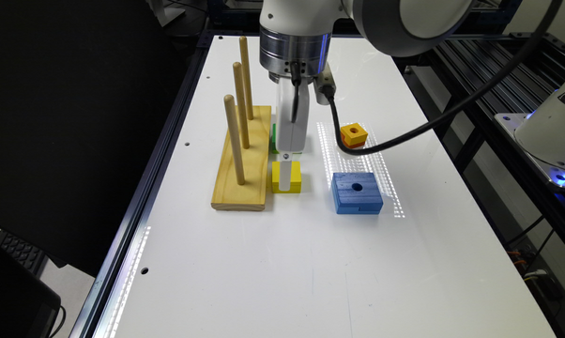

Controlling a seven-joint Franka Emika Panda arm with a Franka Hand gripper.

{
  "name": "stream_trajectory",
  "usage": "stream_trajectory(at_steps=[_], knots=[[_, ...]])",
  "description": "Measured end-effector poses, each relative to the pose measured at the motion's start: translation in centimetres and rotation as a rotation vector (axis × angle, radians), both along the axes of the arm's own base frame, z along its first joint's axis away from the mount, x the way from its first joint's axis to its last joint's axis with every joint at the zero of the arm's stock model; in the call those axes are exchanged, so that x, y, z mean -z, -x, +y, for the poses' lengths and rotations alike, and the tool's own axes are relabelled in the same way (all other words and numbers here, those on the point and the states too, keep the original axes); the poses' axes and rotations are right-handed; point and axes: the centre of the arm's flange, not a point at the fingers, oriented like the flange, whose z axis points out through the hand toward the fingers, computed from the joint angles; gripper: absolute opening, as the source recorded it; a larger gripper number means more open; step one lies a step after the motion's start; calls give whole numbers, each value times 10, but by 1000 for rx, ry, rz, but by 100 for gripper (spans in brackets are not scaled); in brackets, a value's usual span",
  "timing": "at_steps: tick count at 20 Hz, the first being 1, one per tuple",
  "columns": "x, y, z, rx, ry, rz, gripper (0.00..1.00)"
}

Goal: Pick up yellow block.

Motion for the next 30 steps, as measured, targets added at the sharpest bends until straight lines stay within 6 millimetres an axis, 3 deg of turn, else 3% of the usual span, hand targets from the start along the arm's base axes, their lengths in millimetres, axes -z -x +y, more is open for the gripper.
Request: stream_trajectory(at_steps=[6,11,30], knots=[[8,-5,0,0,-2,6,100],[27,-5,0,1,-5,20,100],[28,-9,2,-2,-6,19,100]])
